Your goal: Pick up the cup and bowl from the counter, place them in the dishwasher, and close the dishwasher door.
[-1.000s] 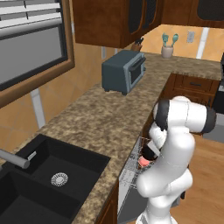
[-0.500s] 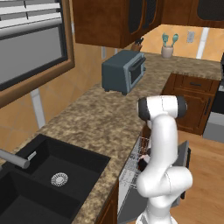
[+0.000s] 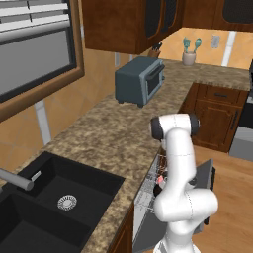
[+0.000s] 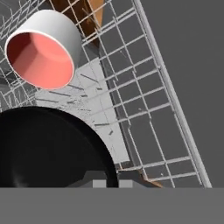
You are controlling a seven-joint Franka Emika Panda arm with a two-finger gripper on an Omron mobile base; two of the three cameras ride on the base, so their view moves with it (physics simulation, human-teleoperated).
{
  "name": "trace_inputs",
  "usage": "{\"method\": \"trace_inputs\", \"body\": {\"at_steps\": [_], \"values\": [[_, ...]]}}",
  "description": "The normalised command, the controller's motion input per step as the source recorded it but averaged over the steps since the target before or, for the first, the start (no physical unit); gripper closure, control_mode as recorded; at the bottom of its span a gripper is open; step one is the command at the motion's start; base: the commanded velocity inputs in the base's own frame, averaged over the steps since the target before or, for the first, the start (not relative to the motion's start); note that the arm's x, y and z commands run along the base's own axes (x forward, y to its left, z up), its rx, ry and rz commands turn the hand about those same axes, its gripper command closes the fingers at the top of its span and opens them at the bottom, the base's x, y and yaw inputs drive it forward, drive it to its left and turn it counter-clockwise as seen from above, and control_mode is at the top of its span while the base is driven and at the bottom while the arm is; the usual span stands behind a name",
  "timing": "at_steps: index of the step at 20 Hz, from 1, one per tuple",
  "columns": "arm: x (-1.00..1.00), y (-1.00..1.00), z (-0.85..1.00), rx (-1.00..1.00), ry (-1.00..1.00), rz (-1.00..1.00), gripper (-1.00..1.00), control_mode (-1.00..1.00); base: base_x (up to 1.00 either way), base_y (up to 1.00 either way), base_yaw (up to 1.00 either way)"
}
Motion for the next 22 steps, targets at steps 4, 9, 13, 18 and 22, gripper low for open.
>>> {"method": "trace_inputs", "body": {"at_steps": [4,9,13,18,22], "values": [[0.6,-0.26,-0.37,0.0,0.0,0.0,1.0,-1.0,0.0,0.0,0.0],[0.45,-0.12,-0.43,0.0,0.03,0.0,1.0,-1.0,0.0,0.0,0.0],[0.16,0.0,-0.4,0.0,0.03,0.0,-1.0,-1.0,0.0,0.0,0.0],[0.14,-0.16,-0.31,0.0,0.01,0.0,-1.0,-1.0,0.0,0.0,0.0],[-0.54,-0.52,0.33,0.05,-0.1,0.0,-1.0,-1.0,0.0,0.0,0.0]]}}
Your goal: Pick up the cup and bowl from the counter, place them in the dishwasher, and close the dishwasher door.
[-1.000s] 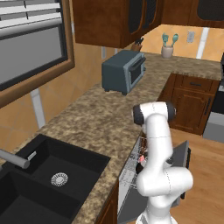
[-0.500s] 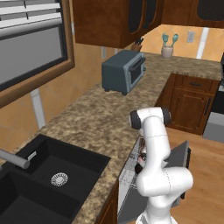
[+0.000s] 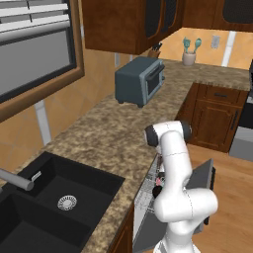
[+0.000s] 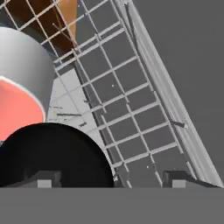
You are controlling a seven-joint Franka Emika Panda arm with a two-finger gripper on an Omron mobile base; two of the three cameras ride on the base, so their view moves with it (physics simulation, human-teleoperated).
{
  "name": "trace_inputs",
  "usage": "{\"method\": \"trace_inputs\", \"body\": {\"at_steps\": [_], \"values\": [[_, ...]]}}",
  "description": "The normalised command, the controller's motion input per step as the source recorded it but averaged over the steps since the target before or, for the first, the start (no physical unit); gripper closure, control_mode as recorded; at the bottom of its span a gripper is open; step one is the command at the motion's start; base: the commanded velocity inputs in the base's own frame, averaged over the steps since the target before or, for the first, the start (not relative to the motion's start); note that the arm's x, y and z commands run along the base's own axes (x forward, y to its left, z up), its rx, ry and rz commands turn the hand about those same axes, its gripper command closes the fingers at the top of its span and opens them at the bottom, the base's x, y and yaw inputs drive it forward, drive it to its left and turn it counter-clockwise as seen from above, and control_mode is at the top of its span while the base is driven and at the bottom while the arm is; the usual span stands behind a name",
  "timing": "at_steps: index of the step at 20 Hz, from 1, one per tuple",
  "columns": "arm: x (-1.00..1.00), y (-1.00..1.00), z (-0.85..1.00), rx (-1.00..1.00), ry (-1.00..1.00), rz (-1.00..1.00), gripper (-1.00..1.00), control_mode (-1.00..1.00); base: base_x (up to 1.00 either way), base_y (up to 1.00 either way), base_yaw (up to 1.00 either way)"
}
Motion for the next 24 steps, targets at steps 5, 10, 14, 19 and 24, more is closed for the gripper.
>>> {"method": "trace_inputs", "body": {"at_steps": [5,10,14,19,24], "values": [[-0.91,-0.85,1.0,0.22,-0.31,0.01,-1.0,-1.0,0.0,0.0,0.0],[-0.44,-0.88,1.0,0.28,-0.18,0.04,-1.0,-1.0,0.0,0.0,0.0],[-0.08,-0.96,1.0,0.31,-0.03,0.06,-1.0,-1.0,0.0,0.0,0.0],[0.02,-0.9,1.0,0.29,0.0,0.06,-1.0,-1.0,0.0,0.0,0.0],[0.0,-1.0,0.49,0.19,0.0,0.05,-1.0,-1.0,0.0,0.0,0.0]]}}
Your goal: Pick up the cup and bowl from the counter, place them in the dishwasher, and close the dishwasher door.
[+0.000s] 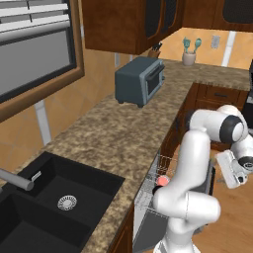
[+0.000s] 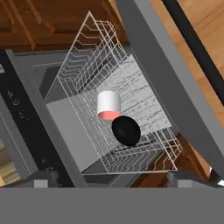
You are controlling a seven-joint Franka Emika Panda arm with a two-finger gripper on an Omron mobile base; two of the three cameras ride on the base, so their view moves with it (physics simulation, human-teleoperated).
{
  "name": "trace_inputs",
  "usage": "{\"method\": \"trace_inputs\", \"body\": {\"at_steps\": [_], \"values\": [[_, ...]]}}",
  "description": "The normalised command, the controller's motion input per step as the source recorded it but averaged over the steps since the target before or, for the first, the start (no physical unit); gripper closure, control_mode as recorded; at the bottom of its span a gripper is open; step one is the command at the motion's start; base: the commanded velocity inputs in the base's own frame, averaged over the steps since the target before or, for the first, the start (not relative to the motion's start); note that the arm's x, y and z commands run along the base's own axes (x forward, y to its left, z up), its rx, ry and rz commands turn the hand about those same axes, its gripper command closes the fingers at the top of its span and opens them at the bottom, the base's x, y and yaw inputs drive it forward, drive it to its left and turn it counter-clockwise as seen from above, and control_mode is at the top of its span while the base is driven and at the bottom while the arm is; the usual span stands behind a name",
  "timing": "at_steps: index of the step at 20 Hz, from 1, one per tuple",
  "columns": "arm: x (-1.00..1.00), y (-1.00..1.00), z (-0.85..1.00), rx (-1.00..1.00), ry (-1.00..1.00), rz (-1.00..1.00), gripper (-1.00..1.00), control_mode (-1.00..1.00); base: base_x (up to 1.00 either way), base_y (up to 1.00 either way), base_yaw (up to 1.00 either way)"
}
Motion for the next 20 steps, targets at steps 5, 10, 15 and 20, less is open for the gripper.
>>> {"method": "trace_inputs", "body": {"at_steps": [5,10,15,20], "values": [[-0.08,-0.99,-0.55,0.19,-0.02,0.05,-1.0,-1.0,0.0,0.0,0.0],[-0.08,-0.79,-0.99,0.22,-0.08,0.04,-1.0,-1.0,0.0,0.0,0.0],[0.0,-0.47,-0.94,0.26,-0.1,0.02,-1.0,-1.0,0.0,0.0,0.0],[0.09,-0.04,-0.81,0.21,-0.05,0.0,-1.0,-1.0,0.0,0.0,0.0]]}}
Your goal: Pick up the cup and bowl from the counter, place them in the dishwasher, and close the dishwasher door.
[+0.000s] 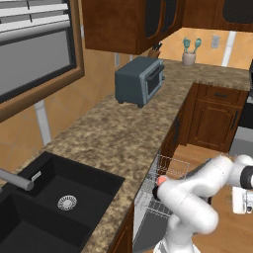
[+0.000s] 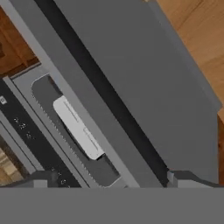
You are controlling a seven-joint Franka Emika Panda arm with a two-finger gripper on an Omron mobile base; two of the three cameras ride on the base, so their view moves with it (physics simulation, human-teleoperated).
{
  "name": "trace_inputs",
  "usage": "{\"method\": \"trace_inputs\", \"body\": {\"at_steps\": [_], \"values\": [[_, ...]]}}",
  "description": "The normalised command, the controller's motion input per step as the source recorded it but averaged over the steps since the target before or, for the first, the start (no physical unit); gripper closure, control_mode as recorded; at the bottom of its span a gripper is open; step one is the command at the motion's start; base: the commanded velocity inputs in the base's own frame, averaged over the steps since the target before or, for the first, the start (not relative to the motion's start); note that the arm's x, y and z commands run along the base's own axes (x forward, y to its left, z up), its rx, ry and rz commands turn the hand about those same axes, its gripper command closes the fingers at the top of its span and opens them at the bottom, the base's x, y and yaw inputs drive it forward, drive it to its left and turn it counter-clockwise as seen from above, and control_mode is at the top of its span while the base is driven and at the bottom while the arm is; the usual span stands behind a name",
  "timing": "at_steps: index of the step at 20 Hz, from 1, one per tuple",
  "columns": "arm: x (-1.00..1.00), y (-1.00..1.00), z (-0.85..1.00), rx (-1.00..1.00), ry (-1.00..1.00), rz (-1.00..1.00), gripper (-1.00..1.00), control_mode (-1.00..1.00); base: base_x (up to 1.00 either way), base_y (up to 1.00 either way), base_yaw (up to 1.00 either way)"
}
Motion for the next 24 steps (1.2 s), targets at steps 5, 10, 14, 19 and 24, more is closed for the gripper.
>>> {"method": "trace_inputs", "body": {"at_steps": [5,10,14,19,24], "values": [[0.43,0.17,-0.78,0.13,0.0,0.0,-1.0,-1.0,0.0,0.0,0.0],[0.55,0.28,-0.64,0.1,0.0,0.0,-1.0,-1.0,0.0,0.0,0.0],[0.64,0.32,-0.36,0.12,0.0,0.0,-1.0,-1.0,0.0,0.0,0.0],[0.59,0.38,-0.16,0.15,0.0,0.0,-1.0,-1.0,0.0,0.0,0.0],[0.57,0.66,0.0,0.17,0.0,0.0,-1.0,-1.0,0.0,0.0,0.0]]}}
